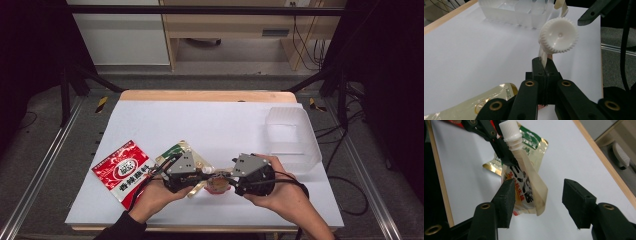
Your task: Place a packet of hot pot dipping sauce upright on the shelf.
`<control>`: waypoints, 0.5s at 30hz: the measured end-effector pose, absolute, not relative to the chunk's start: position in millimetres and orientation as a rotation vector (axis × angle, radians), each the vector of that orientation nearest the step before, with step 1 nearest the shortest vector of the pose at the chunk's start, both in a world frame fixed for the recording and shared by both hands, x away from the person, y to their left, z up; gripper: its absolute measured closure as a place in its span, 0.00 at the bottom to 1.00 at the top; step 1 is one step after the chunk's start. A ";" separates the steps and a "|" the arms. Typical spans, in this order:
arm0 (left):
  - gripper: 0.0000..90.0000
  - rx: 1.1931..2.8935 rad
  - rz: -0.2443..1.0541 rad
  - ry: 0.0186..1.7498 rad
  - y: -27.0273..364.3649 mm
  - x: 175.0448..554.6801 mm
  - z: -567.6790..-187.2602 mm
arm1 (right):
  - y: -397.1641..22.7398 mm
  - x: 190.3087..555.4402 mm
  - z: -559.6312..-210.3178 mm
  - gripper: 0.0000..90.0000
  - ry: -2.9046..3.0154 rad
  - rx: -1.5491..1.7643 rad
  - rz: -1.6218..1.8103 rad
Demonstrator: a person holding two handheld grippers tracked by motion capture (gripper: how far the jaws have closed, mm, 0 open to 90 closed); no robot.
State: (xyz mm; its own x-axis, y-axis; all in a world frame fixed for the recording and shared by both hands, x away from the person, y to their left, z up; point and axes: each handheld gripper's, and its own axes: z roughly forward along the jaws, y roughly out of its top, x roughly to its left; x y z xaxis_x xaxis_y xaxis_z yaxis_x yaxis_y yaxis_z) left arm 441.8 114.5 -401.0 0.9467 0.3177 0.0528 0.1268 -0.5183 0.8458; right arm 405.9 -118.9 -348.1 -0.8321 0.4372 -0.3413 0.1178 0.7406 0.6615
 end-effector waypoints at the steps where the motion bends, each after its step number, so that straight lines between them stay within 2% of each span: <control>1: 1.00 2.118 0.248 0.312 114.5 441.8 -400.6 | -116.5 407.8 -347.0 0.48 2.477 0.407 0.870; 10: 1.00 2.128 0.257 0.300 115.5 442.4 -399.2 | -102.4 426.1 -343.2 0.44 2.604 0.331 0.754; 15: 1.00 2.132 0.260 0.291 115.4 441.9 -398.9 | -96.6 430.0 -344.5 0.52 2.644 0.293 0.718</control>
State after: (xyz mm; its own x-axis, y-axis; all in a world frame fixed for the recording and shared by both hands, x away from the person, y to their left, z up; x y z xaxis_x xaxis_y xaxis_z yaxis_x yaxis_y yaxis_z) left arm 441.9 115.4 -398.9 0.9494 0.3055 0.0732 0.1070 -0.5335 0.8390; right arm 430.0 -96.6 -344.5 -0.9045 0.2950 -0.3080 0.0988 0.8475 0.5215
